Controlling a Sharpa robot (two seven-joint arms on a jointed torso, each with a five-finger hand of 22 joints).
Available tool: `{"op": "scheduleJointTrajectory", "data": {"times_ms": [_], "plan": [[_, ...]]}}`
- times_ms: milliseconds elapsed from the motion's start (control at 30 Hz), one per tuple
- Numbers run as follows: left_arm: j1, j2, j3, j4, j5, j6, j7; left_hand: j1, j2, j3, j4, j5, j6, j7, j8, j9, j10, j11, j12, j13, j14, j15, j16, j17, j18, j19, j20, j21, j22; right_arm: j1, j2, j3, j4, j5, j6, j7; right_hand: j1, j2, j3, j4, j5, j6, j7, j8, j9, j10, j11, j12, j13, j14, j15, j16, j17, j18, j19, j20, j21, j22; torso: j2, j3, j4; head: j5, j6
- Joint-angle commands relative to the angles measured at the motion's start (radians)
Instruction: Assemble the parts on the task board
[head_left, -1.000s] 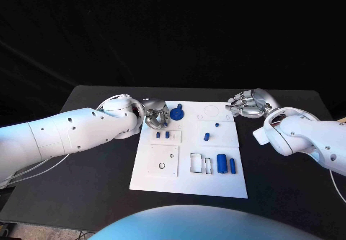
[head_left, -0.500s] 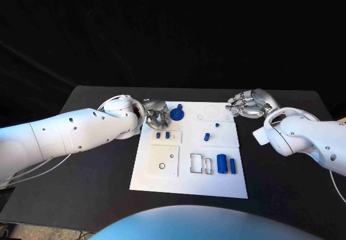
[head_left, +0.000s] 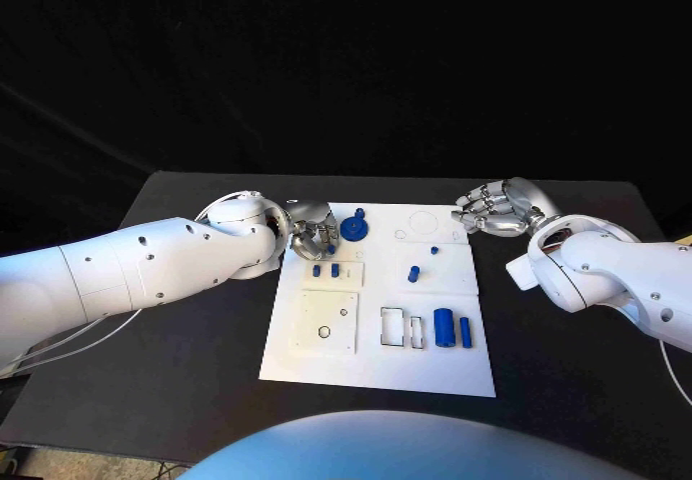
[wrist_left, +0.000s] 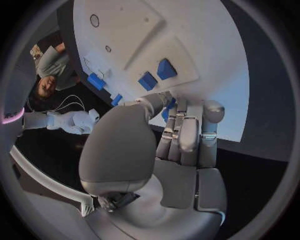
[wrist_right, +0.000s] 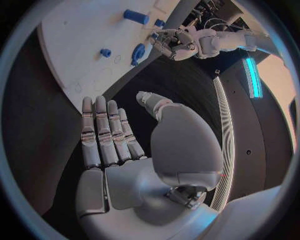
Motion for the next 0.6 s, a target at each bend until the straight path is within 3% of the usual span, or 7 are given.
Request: {"op": "scheduleJointTrajectory", "data": {"times_ms": [33, 367, 600], "plan": [[-0.001, 0.0, 0.0, 0.002, 0.005, 0.008, -0.005, -0.014, 0.0, 0.0, -0.007, -0.006, -0.019, -0.004, -0.006, -0.003, -0.01, 0.003, -0.008, -0.002, -0.008, 0.001, -0.001, -0.002, -0.008, -0.007, 0.003, -0.006, 0.096, -0.001, 0.001, 0.0, 0.001, -0.013, 0.003, 0.004, 0.0, 0.006, 0.0, -0.005, 0.002, -0.008, 0.037, 0.003, -0.001, -0.007, -0.001, -0.004, -0.001, -0.001, 0.007, -0.006, -0.001, 0.011, 0.004, 0.002, -0.004, -0.001, 0.0, 0.0004, -0.0003, 0.0, 0.0], [-0.001, -0.003, 0.0, 0.003, 0.005, 0.002, -0.008, -0.026, -0.008, -0.002, -0.012, -0.007, -0.056, -0.013, -0.011, -0.008, -0.042, 0.017, -0.033, -0.008, -0.019, 0.012, -0.003, -0.022, -0.007, -0.014, 0.013, -0.014, 0.093, -0.001, 0.0, 0.0, 0.0, -0.015, 0.006, 0.001, 0.0, 0.004, -0.001, -0.007, 0.001, -0.01, 0.038, 0.003, -0.002, -0.009, 0.0, -0.005, -0.003, -0.002, 0.008, -0.009, -0.002, 0.01, 0.003, 0.003, -0.004, -0.003, 0.0, 0.0007, -0.0005, -0.001, 0.0], [-0.001, -0.013, 0.0, 0.009, 0.01, -0.038, 0.005, -0.04, -0.012, -0.022, -0.013, 0.0, -0.088, -0.018, -0.013, -0.015, -0.085, 0.029, -0.047, -0.015, -0.051, 0.023, -0.021, -0.073, -0.002, -0.034, 0.024, -0.041, 0.086, -0.001, -0.001, 0.0, -0.004, -0.024, 0.016, 0.0, -0.001, 0.005, -0.01, -0.021, -0.002, -0.015, 0.047, 0.005, -0.009, -0.054, 0.013, -0.031, -0.029, -0.023, 0.019, -0.02, -0.008, 0.008, -0.011, 0.011, -0.007, -0.022, 0.0, -0.0003, -0.0001, 0.0, 0.0]]}}
